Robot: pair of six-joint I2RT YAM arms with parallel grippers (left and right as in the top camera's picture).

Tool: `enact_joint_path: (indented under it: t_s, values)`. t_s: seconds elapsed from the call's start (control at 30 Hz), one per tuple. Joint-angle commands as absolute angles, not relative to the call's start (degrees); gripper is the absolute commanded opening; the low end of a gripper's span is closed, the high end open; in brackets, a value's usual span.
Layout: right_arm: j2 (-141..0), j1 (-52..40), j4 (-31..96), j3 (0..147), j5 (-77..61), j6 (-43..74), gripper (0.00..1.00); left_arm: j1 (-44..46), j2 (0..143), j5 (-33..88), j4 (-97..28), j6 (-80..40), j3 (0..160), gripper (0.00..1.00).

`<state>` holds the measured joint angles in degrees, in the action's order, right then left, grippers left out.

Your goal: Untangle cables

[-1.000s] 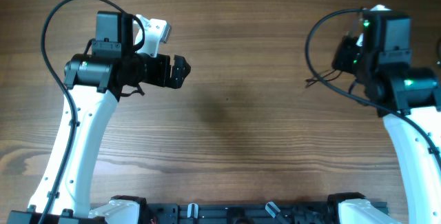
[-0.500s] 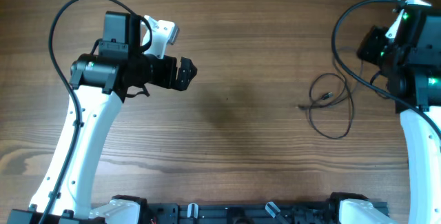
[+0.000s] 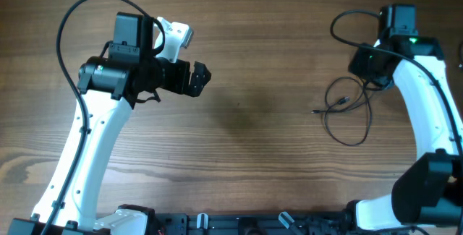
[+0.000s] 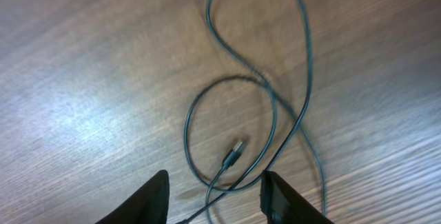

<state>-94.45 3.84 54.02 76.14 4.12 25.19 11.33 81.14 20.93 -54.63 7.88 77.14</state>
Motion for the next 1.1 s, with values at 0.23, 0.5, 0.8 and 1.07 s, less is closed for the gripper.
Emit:
enact_joint_path:
  t_s: [0.23, 0.5, 0.8, 1.07]
  values:
    - [-95.42, -1.61, 52.18, 66.22, 12.45, 39.42, 0.49, 11.77, 80.14, 17.96, -54.52, 8.36, 76.86, 0.99]
    - [-95.42, -1.69, 45.47, 59.24, 15.03, 42.41, 0.51, 11.79, 80.14, 17.96, -54.76, 8.62, 76.86, 1.00]
    - [-95.44, -1.65, 40.93, 54.17, 18.31, 46.92, 0.52, 11.77, 80.14, 17.96, -54.96, 8.84, 76.86, 1.00]
    - [-95.50, -1.65, 40.05, 53.87, 19.88, 48.29, 0.56, 11.77, 80.14, 17.96, -55.13, 8.84, 76.86, 1.00]
